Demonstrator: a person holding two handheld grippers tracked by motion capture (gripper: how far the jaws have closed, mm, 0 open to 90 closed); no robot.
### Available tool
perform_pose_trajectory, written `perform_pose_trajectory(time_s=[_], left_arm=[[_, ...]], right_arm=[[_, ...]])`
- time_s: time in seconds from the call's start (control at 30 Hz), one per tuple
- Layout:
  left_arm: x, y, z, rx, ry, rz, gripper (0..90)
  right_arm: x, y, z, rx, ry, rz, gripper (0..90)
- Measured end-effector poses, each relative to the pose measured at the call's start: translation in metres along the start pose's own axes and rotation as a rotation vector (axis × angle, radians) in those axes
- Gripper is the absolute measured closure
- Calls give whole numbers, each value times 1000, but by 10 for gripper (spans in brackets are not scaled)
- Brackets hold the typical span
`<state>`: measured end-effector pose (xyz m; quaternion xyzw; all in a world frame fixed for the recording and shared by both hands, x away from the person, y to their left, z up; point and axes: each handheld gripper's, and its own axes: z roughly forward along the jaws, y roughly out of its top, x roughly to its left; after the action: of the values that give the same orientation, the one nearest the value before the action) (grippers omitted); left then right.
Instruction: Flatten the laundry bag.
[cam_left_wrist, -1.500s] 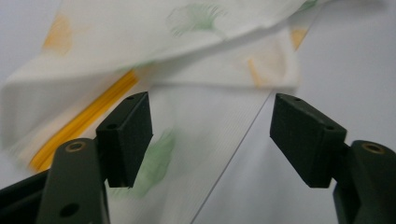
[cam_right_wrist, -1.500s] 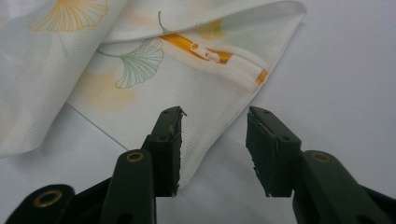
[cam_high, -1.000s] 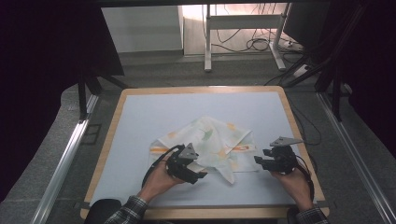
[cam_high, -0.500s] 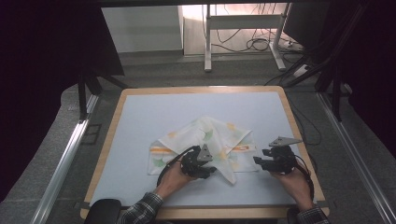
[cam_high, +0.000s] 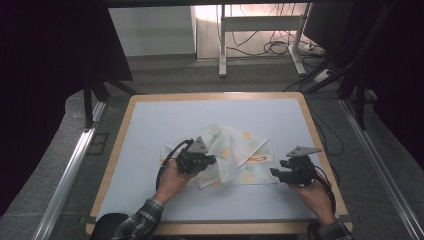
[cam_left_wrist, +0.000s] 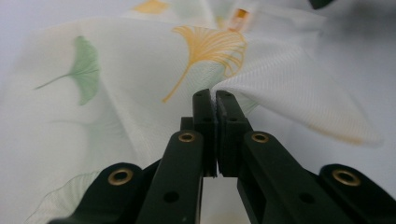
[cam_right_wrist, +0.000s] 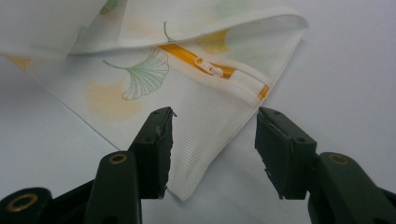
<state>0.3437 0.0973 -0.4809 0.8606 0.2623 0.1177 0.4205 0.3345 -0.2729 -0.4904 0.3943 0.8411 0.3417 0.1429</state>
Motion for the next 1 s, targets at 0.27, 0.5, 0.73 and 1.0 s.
perform_pose_trajectory(time_s=[0.27,0.5,0.73,1.0], left_arm=[[38,-16,-32,-33,78,-97,882],[66,-33,-53,-27,147,-159,880],[85,-52,-67,-15,201,-204,880],[101,-70,-79,-16,234,-256,879]], right_arm=[[1,2,0,-23,11,17,438],[7,6,2,-25,16,-8,396],[16,12,8,-41,38,-19,386],[36,25,18,-48,101,-100,497]])
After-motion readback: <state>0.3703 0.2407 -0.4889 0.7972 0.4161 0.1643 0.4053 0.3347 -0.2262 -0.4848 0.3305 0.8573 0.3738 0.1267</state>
